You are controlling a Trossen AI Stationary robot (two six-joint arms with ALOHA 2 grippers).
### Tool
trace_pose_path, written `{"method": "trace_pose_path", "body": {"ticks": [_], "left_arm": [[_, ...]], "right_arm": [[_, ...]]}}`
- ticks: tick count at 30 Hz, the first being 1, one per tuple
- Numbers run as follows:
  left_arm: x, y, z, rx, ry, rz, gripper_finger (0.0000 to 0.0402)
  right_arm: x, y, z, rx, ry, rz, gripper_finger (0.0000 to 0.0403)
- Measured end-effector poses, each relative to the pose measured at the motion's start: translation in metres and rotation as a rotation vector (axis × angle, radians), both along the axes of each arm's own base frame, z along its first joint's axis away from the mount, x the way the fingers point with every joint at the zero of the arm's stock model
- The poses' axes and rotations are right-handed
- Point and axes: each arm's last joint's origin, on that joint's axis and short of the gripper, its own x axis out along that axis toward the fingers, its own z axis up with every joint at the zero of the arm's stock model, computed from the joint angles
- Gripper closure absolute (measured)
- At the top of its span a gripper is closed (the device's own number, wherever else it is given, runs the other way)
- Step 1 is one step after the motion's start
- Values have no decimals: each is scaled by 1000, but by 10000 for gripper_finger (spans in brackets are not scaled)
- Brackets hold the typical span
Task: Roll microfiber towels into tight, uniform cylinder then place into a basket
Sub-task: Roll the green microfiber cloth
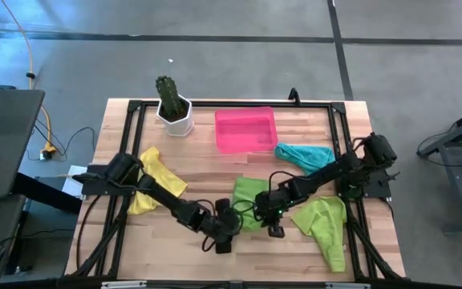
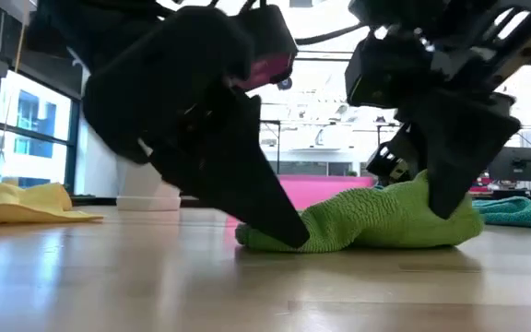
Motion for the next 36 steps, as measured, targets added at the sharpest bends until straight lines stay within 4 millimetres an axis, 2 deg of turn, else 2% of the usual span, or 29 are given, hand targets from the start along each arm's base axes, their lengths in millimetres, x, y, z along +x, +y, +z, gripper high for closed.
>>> {"method": "trace_pose_path", "body": {"ticks": [3,11,13,16,21,26,30,36], "left_arm": [[0,3,-1,-77,27,12,245],[-1,-1,-2,-285,68,39,371],[-1,-2,-1,-359,81,54,391],[0,-8,-1,-400,61,36,384],[4,-16,3,-439,-19,7,318],[6,-10,3,-555,10,101,269],[7,-8,3,-593,26,108,270],[6,-7,1,-644,44,172,314]], "right_arm": [[-2,6,0,-22,-18,33,392],[-4,12,0,-83,-44,46,391],[-4,12,0,-85,-48,46,391],[-4,12,0,-95,-60,66,391],[-4,12,0,-118,-78,91,391],[-4,11,0,-151,-103,142,386],[-5,12,-1,-190,-132,219,347],[-8,11,7,-227,-139,291,267]]}}
